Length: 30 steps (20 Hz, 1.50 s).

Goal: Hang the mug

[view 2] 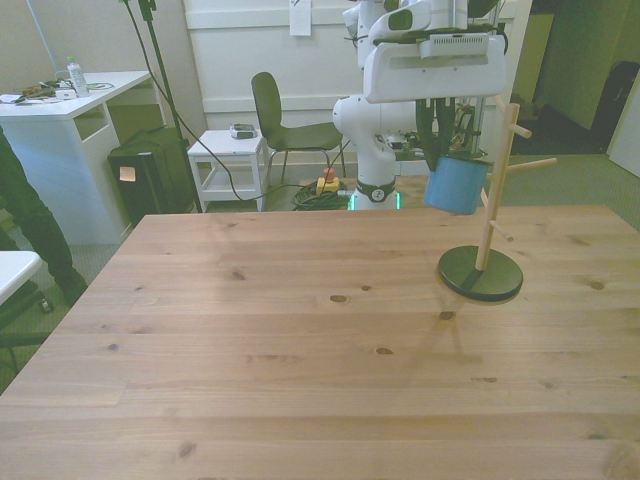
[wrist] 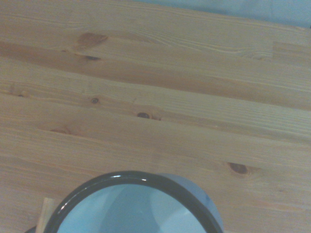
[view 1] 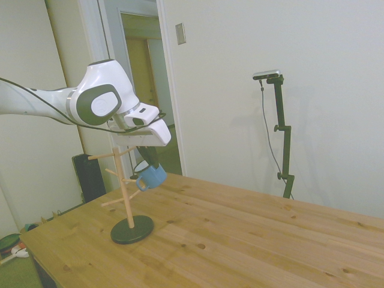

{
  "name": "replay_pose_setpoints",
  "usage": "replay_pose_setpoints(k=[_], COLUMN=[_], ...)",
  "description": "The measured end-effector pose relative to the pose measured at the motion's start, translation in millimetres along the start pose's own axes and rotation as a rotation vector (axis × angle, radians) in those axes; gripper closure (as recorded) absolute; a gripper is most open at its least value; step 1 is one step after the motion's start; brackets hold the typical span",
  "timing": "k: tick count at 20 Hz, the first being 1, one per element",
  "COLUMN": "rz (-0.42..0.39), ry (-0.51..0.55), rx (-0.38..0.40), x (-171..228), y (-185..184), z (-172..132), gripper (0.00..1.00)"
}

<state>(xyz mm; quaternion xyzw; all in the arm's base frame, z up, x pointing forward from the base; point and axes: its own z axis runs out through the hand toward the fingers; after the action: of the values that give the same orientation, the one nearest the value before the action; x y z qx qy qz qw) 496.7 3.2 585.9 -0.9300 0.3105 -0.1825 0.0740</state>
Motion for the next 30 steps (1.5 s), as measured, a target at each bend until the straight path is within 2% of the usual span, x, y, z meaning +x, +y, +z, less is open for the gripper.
replay_pose_setpoints(k=[17,24,25,30], rz=[-0.066,-0.077,-0.076,-0.057], ry=[-0.014,-0.019,-0.019,-0.018], rx=[0.006,0.005,0.004,0.000], x=[-29,-37,-37,-38], y=[-43,-46,-45,-36], z=[6,12,13,12], gripper=[1.00,1.00,0.00,0.00])
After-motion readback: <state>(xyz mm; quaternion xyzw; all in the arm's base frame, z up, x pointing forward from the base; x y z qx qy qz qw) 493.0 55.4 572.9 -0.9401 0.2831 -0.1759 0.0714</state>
